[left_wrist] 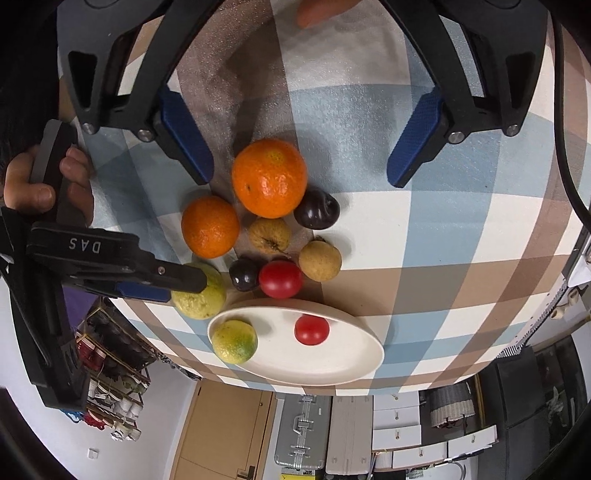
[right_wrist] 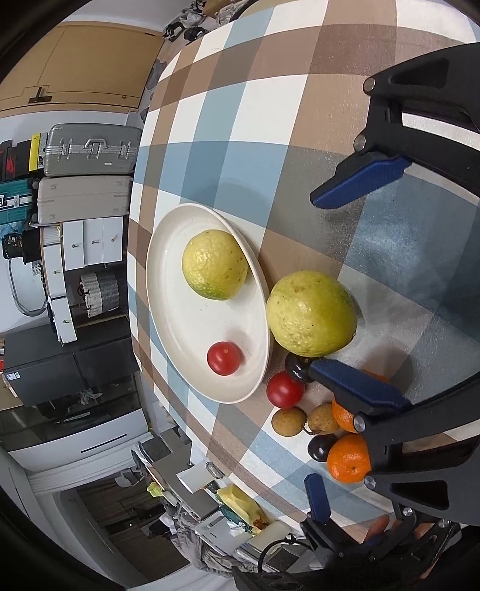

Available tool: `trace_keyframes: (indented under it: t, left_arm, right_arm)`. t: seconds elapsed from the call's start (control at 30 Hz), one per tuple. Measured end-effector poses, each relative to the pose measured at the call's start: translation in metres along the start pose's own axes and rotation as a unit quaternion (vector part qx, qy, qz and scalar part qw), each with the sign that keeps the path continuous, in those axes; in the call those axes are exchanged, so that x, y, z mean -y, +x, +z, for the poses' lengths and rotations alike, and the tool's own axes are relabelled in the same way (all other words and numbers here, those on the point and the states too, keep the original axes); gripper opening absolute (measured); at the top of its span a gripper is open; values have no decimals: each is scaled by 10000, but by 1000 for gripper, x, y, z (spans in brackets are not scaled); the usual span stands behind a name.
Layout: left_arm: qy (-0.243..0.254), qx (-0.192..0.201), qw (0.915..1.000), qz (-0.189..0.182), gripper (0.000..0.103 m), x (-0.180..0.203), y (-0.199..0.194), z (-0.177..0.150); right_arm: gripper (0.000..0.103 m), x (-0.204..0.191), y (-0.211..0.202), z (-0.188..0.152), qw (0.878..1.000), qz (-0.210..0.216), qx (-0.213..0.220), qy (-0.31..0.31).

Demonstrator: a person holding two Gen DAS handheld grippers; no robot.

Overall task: Organize fruits
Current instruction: 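Grasp the green-yellow citrus with the right tool while the left tool grasps an orange, then carry the green-yellow citrus and orange onto the white plate and open both tools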

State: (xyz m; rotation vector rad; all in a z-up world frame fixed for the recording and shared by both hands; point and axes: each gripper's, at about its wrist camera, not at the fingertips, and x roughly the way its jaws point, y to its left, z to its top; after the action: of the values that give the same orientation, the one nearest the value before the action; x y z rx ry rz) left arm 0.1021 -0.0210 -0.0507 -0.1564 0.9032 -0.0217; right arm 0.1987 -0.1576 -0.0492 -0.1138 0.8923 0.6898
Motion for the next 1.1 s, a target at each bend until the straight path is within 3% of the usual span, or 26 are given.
trace_keyframes:
  t: [0.5,0.57,1.1]
  left_arm:
    - [297,-40,9992,-246,47,11,1,1]
    - [322,-33,9990,-303,36,11,1,0]
    - [402,335,9975,-474,35,12,-21,6]
  right_arm:
    - [62,-8,6,-2,9994,317,-103,-124]
    - [61,-9,5,-3,9993,347,-97,-133]
    - [50,-9,5,-3,9992,366,-83,-133]
